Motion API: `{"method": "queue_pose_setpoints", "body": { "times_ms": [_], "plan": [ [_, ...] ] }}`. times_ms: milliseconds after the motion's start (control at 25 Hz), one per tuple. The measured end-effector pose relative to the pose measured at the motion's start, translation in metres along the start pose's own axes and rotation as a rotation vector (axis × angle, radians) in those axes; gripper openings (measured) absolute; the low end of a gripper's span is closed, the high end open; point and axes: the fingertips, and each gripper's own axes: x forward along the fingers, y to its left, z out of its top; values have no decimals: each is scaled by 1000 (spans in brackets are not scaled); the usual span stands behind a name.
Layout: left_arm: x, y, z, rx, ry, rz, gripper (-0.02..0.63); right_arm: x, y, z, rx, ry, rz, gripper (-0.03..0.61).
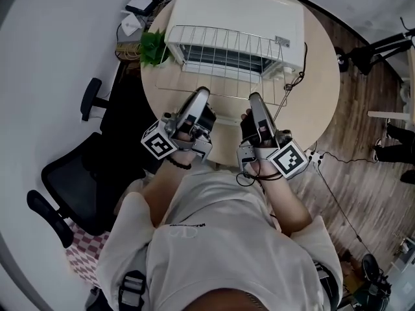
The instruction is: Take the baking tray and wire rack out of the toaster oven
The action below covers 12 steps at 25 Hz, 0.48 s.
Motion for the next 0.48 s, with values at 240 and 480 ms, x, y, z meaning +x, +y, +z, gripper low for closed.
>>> {"method": "queue_pose_setpoints", "body": {
  "times_ms": [240,480],
  "plan": [
    [11,37,2,-67,-12,56,-2,18,-29,6,41,-5,-57,25],
    [26,75,4,-131,-28,124,-2,40,-66,13,112,-11,-131,18]
  ]
}}
